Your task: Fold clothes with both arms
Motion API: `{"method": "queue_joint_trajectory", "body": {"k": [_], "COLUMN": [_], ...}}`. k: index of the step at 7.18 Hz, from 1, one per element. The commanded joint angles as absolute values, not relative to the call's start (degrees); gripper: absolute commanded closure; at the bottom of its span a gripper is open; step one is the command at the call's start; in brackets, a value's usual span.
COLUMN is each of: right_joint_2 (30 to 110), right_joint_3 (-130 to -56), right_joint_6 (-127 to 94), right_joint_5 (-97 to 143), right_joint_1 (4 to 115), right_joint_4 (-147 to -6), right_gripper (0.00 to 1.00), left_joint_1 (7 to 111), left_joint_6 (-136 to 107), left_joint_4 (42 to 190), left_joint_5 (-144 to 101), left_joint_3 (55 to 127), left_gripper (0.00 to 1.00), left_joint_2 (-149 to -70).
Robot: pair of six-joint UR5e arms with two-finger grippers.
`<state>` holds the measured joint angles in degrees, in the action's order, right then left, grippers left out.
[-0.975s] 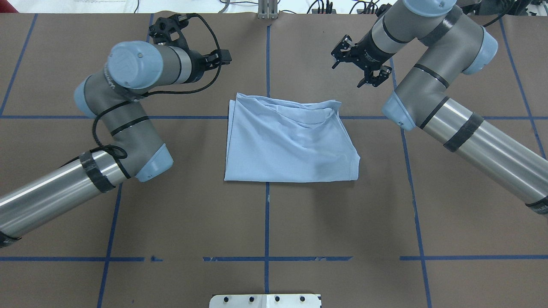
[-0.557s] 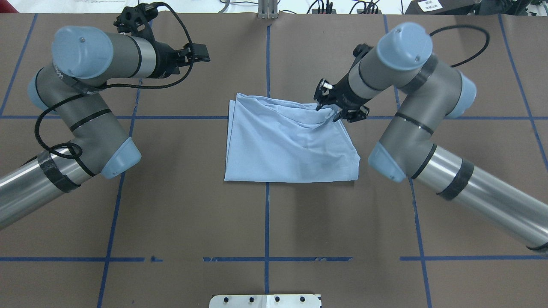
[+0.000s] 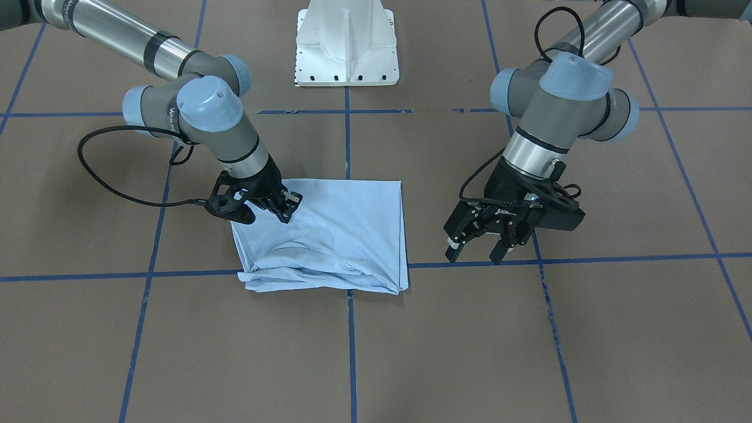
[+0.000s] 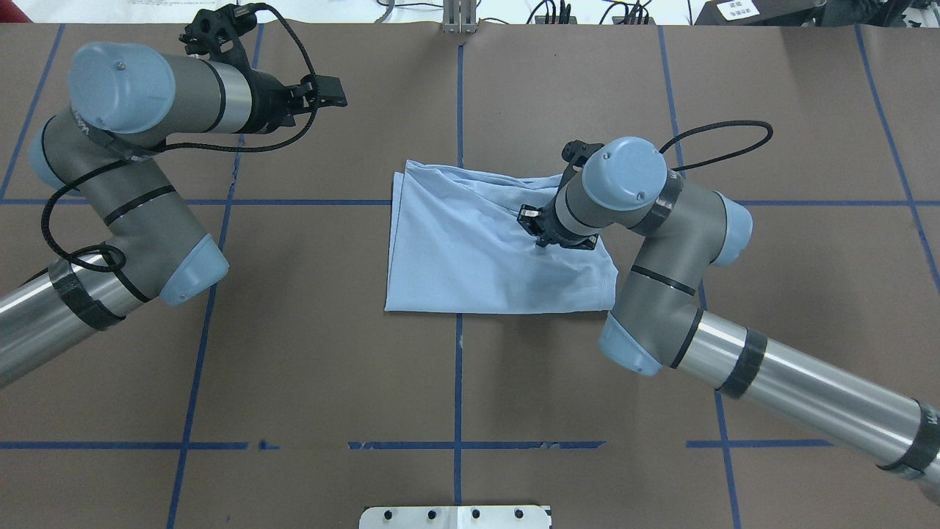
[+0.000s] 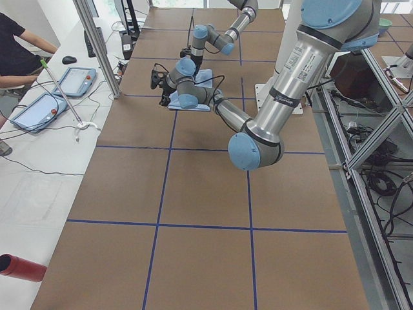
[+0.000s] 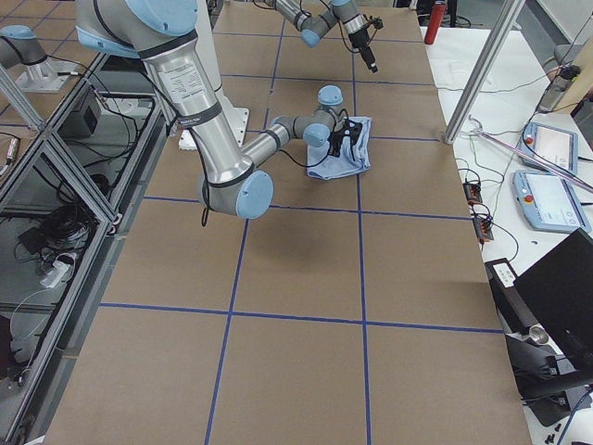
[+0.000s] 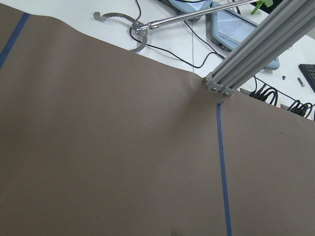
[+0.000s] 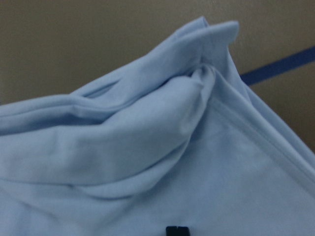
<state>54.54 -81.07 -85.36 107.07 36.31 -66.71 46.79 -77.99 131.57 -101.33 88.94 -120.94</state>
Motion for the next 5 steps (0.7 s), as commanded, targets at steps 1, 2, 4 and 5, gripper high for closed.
{"method": "queue_joint_trajectory", "body": {"k": [1,2,4,5], "right_joint_2": [42.9,41.6,44.7,47.3], "right_joint_3": [-64.2,-62.1,-62.2,-63.7], "right_joint_6": [-80.6,-77.1,-69.7,-66.7], "right_joint_5": [107.3,110.3,118.5,121.5], "right_joint_1": [41.8,45.8,53.8,56.9], "right_joint_4": [-66.5,-66.5,-66.7,-67.0], "right_gripper": [1.0,1.0,1.0,1.0], "left_joint_1": [46.7,46.5,46.6,46.8], "left_joint_6": [-78.3,-78.3,-77.6,-75.5], "left_joint_4": [131.6,131.6,131.6,131.7], "left_joint_5": [-101.3,-101.3,-101.2,-101.5], "left_joint_3": [89.1,89.0,88.9,89.2], "left_gripper": [0.0,0.0,0.0,0.0], "left_joint_2": [-120.9,-120.9,-120.7,-118.4]}}
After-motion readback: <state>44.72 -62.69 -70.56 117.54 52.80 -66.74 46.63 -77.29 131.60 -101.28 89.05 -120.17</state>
